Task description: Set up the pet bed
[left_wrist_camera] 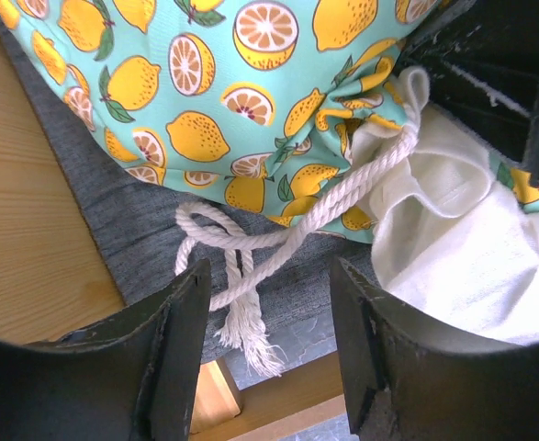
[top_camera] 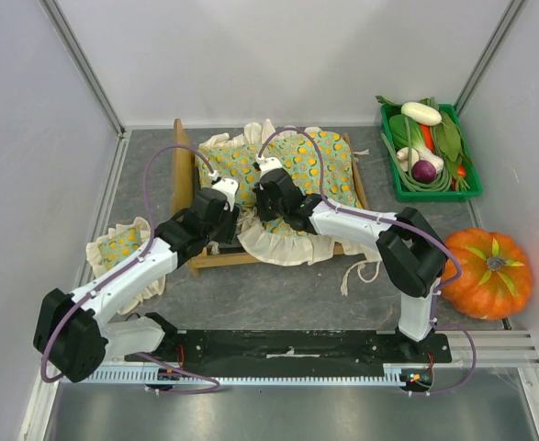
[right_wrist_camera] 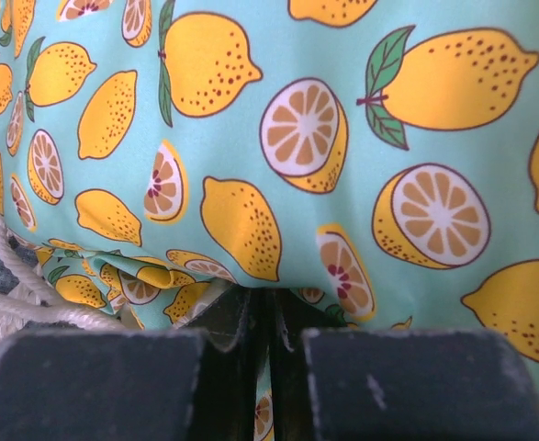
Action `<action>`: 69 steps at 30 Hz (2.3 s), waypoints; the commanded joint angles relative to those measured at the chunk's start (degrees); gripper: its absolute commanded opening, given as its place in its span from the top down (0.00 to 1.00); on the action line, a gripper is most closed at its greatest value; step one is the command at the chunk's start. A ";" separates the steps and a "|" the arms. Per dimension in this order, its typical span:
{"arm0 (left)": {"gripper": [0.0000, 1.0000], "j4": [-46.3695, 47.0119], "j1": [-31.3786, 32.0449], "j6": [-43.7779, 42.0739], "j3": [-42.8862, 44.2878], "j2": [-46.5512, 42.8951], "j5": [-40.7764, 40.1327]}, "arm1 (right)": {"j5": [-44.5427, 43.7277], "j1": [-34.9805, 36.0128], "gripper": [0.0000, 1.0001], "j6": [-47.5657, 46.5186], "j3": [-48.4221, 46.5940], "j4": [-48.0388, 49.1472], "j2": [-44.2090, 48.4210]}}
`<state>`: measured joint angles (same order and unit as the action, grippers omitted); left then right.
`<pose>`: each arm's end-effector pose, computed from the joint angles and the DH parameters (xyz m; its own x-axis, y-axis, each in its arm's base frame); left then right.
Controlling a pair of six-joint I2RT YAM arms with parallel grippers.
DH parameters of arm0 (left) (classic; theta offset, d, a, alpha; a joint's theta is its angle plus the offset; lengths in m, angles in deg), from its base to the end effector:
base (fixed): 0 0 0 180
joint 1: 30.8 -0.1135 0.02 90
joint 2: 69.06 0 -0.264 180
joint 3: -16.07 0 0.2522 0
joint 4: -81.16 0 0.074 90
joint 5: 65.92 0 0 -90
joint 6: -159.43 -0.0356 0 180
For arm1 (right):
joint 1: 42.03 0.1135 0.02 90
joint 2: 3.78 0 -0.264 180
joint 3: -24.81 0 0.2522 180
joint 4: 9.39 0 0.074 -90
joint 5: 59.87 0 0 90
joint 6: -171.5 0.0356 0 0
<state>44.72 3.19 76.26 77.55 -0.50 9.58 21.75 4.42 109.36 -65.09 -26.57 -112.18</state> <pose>0.2143 -0.1337 0.2535 -0.6134 0.2747 -0.7405 0.3200 0.9436 0.0850 0.3009 0.3090 0.2203 -0.6522 -0.0151 -0.7579 -0.3740 0.8760 0.3044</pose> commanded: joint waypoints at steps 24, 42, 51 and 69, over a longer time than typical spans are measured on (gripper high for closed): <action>0.84 -4.21 0.19 0.47 6.41 6.60 -1.94 | 2.58 -1.81 0.87 0.88 0.73 0.61 3.46; 0.98 -10.63 0.10 -11.31 22.32 10.89 -8.70 | 4.43 -1.90 0.76 -0.79 3.63 -1.85 8.63; 0.98 -7.73 0.02 -9.99 20.30 11.69 -7.30 | 9.86 -1.28 0.50 12.18 12.58 6.37 22.94; 0.98 -7.29 -2.44 -9.29 19.78 10.11 -2.82 | -7.87 18.14 0.47 31.64 17.18 26.27 13.14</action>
<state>35.02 1.34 68.53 97.88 11.63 4.88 19.74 22.39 135.98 -43.43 -5.57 -94.39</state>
